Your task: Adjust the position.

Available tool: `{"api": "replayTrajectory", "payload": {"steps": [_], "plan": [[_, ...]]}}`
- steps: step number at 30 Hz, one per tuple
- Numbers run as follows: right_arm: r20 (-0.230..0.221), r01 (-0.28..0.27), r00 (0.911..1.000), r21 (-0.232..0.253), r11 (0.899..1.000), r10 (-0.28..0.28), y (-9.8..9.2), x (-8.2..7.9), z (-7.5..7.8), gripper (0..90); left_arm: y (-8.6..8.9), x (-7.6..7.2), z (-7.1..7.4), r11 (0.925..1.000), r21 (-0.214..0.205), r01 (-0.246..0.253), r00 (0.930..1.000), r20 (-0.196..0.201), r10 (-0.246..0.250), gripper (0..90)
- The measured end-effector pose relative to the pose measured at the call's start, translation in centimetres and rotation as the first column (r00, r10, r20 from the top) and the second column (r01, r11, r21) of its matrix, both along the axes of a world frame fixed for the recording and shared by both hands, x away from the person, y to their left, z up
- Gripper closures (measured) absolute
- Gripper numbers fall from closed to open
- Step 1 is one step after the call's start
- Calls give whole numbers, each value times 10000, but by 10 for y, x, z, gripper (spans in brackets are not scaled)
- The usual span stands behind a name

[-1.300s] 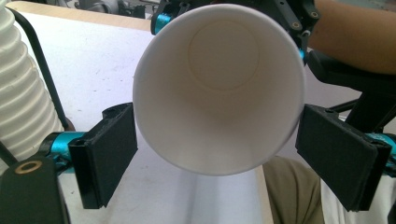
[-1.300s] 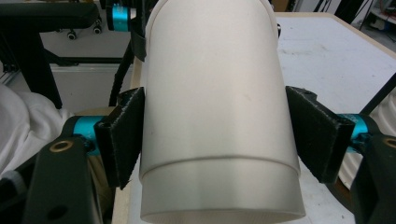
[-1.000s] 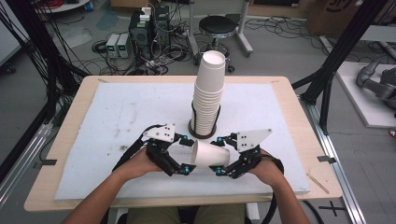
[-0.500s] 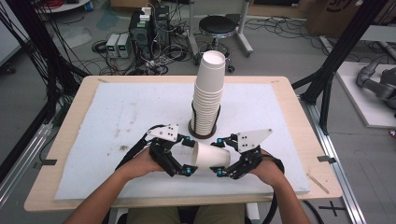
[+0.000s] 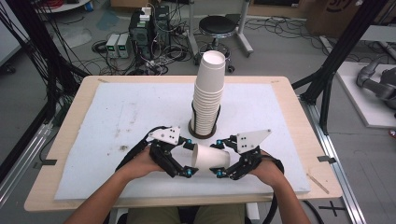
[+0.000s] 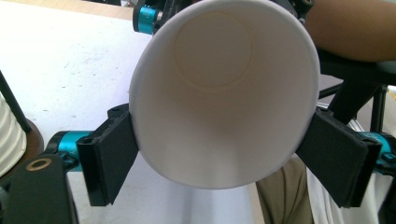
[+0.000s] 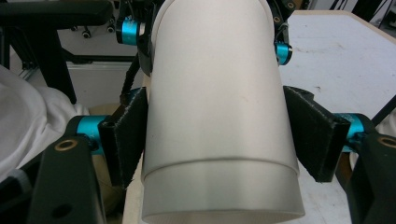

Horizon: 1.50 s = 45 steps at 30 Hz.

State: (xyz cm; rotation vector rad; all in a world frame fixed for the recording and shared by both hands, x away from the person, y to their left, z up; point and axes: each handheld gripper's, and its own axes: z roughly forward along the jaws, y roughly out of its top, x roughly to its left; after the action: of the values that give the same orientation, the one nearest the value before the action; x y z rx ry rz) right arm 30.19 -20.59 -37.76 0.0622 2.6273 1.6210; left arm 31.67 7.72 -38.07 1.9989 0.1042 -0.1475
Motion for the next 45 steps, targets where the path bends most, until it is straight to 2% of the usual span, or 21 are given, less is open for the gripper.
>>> {"api": "replayTrajectory", "payload": {"steps": [9, 13, 18, 22, 24, 29, 35, 36, 39, 43, 45], "plan": [[-352, 107, 9993, -61, 9999, -109, 2, 1, 0, 260, 1, 0, 1, 9999, -30, -99, 9998, -171, 99, 171], [-485, 208, 9986, -17, 9998, -208, 3, 1, 1, 253, 2, 1, 2, 9998, 96, -175, 9995, -264, 177, 173], [-452, 468, 9979, 287, 9985, -455, 3, -2, 5, 213, 3, 1, 6, 9985, 475, -289, 9993, -207, 299, 174], [-495, 688, 9966, 501, 9964, -664, -2, -1, 8, 203, 5, 1, 14, 9936, 1070, -353, 9994, 6, 354, 177], [-521, 876, 9950, 545, 9947, -847, -5, -1, 9, 197, 6, 1, 19, 9888, 1437, -413, 9991, 134, 398, 177], [-515, 1363, 9896, 345, 9901, -1345, -8, 0, 8, 195, 5, 3, 32, 9649, 2540, -672, 9975, 385, 593, 177], [-259, 1439, 9892, -264, 9892, -1446, -2, 0, 6, 194, -3, 4, 50, 9202, 3861, -650, 9963, 776, 378, 176], [-217, 1468, 9888, -313, 9887, -1476, -1, 0, 6, 195, -5, 4, 52, 9158, 3964, -647, 9958, 850, 336, 176], [-146, 1459, 9891, -380, 9886, -1465, 1, -1, 7, 194, -10, 4, 58, 8962, 4399, -577, 9951, 980, 160, 177], [27, 1505, 9886, -519, 9873, -1505, 2, -1, 8, 194, -17, 5, 65, 8614, 5048, -564, 9927, 1208, -59, 177], [63, 1531, 9882, -634, 9862, -1530, 3, -1, 8, 194, -19, 6, 68, 8523, 5201, -561, 9926, 1209, -85, 176]]}}
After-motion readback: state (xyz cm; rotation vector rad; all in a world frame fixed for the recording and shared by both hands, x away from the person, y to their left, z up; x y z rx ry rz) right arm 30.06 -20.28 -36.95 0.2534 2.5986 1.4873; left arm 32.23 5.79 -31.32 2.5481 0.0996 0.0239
